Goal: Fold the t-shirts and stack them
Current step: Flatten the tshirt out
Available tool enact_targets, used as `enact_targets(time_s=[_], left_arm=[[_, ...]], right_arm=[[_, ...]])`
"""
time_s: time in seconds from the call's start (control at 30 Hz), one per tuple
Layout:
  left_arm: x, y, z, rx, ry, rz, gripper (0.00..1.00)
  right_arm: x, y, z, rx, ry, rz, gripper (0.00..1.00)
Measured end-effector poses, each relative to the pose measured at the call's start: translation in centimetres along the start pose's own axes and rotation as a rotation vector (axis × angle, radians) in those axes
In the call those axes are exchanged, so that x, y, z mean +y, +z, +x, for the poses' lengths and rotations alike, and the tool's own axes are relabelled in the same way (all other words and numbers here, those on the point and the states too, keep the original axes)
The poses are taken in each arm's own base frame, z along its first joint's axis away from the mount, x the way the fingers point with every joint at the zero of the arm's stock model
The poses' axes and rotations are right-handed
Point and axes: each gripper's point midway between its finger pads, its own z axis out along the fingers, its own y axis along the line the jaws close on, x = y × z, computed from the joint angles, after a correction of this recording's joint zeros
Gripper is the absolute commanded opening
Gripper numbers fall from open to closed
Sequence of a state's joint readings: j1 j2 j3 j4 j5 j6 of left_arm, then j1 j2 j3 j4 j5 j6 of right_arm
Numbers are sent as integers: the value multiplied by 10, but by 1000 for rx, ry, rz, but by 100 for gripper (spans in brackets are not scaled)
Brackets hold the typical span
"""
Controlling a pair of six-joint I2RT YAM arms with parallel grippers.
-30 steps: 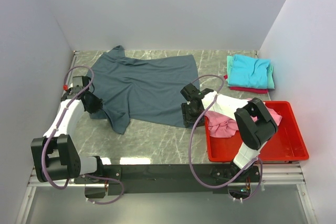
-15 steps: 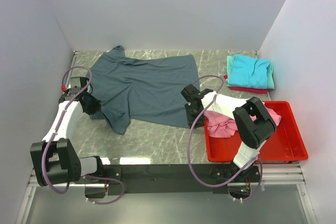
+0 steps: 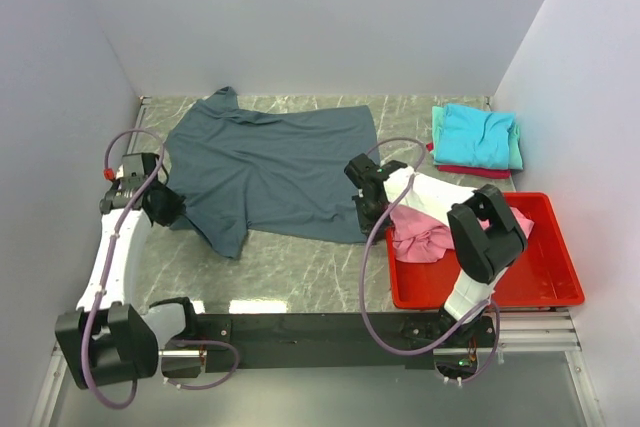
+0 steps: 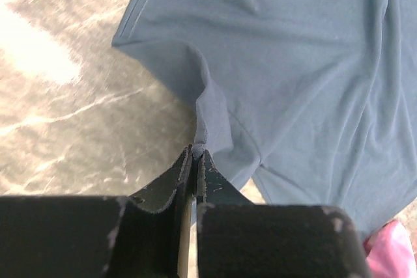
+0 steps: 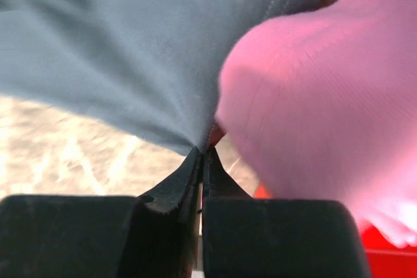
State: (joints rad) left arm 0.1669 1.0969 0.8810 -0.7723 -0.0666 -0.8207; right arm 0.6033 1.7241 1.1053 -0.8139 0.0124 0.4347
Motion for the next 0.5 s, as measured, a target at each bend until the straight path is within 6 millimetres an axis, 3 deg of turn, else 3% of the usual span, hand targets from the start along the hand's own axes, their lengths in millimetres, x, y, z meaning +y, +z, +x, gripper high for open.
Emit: enact_targets(time_s=[0.23, 0.5], left_arm=[[11, -27, 9, -3, -14, 4, 1], [33, -58, 26, 1, -65, -18, 0]], right_arm=[[11, -48, -15, -70, -29, -53, 0], [12, -64, 15, -30, -78, -60, 0]])
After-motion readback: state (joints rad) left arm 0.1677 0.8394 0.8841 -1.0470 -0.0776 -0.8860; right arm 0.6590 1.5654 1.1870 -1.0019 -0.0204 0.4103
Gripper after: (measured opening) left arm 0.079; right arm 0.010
